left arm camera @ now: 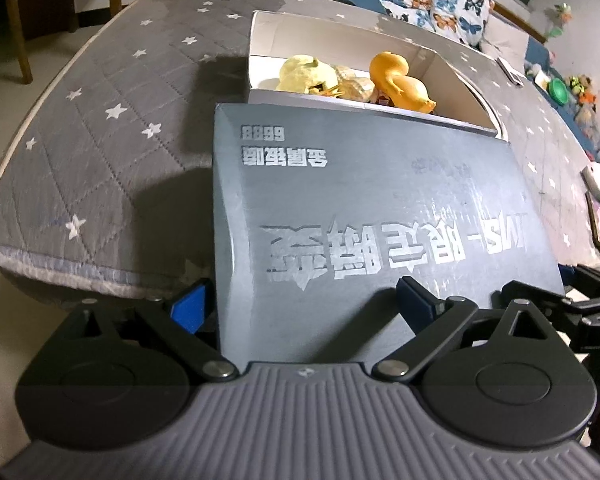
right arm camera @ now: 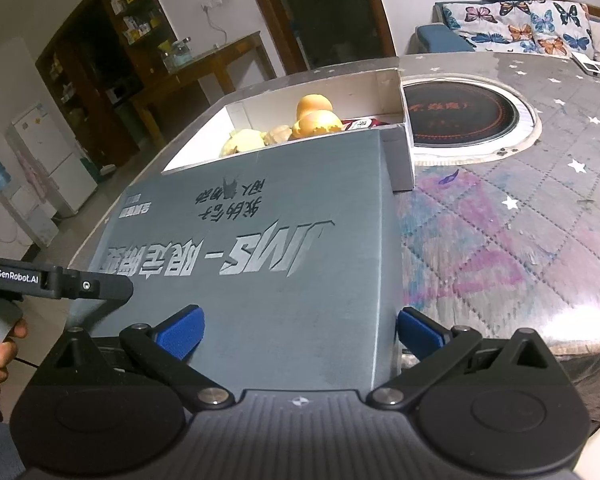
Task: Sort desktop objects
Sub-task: 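Carry the held lid over the white box with both grippers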
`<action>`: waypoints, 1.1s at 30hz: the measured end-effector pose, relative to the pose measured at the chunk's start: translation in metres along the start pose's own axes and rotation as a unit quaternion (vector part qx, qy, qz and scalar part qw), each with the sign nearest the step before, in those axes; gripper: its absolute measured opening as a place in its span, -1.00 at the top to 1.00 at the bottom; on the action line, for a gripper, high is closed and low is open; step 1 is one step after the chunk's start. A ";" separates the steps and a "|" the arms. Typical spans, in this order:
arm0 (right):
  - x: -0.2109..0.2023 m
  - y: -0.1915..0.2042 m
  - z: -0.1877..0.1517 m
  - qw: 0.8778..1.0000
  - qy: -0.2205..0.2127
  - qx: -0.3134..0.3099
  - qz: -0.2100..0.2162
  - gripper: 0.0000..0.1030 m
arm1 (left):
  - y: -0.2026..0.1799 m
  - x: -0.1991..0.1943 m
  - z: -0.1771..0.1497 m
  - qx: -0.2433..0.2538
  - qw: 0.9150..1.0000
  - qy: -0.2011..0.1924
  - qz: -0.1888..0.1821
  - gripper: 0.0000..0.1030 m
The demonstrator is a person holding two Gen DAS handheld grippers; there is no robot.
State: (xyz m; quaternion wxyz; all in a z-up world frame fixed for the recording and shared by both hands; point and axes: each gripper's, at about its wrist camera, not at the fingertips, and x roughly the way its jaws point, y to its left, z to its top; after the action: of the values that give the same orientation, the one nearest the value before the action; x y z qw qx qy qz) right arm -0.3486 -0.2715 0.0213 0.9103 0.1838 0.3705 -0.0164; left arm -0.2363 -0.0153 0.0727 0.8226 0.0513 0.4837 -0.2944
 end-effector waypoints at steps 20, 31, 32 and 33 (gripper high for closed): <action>0.018 -0.023 0.018 0.999 0.008 0.033 0.035 -1.00 | 0.000 0.010 0.015 0.033 0.999 0.017 -0.009 -0.94; 0.020 -0.026 0.015 0.998 0.000 0.041 0.042 -1.00 | -0.002 0.014 0.021 0.032 0.999 0.019 -0.002 -0.94; 0.020 -0.025 0.014 0.998 0.000 0.040 0.041 -1.00 | -0.003 0.015 0.022 0.033 0.999 0.019 -0.001 -0.94; 0.020 -0.025 0.014 0.998 0.000 0.041 0.040 -1.00 | -0.003 0.016 0.022 0.034 0.999 0.018 0.001 -0.94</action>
State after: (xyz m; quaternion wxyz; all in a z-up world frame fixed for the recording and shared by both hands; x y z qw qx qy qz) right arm -0.3288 -0.2973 0.0092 0.9021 0.2354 0.3617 0.0054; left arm -0.2158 -0.0325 0.0717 0.8116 0.0846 0.4886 -0.3089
